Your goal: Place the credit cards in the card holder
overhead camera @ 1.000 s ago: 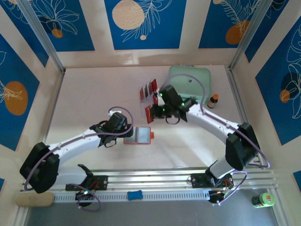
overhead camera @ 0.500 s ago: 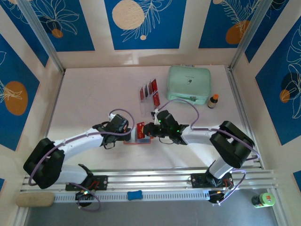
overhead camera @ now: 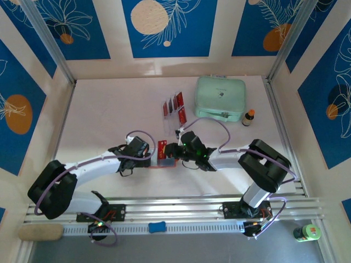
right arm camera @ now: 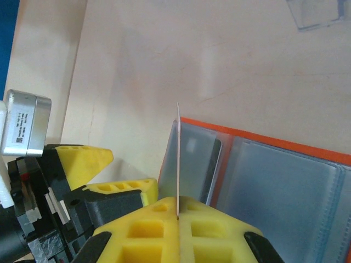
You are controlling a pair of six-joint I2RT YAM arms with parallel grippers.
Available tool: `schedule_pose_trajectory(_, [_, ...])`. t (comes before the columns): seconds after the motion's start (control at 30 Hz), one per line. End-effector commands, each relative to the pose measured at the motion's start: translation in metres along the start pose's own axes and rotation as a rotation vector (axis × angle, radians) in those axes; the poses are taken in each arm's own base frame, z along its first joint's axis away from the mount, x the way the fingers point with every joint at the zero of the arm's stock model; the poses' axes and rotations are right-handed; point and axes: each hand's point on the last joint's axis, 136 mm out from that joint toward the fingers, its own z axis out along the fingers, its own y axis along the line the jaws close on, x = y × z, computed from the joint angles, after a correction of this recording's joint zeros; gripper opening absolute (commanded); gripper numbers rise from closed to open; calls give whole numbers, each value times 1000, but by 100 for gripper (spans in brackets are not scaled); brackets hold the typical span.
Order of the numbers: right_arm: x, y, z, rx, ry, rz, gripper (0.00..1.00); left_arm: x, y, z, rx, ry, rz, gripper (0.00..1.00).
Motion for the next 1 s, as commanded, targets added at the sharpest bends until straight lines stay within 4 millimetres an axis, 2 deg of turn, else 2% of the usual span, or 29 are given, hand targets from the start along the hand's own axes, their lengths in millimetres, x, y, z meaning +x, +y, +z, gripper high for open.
schedule_pose_trajectory(0.0, [0,-1,4,7,-24,-1,0,5,9,3,-27,5,-20,100])
schedule_pose_trajectory(0.97, [15,-23,18,64,-2,37,0,9,10,4,-17,4,-29,100])
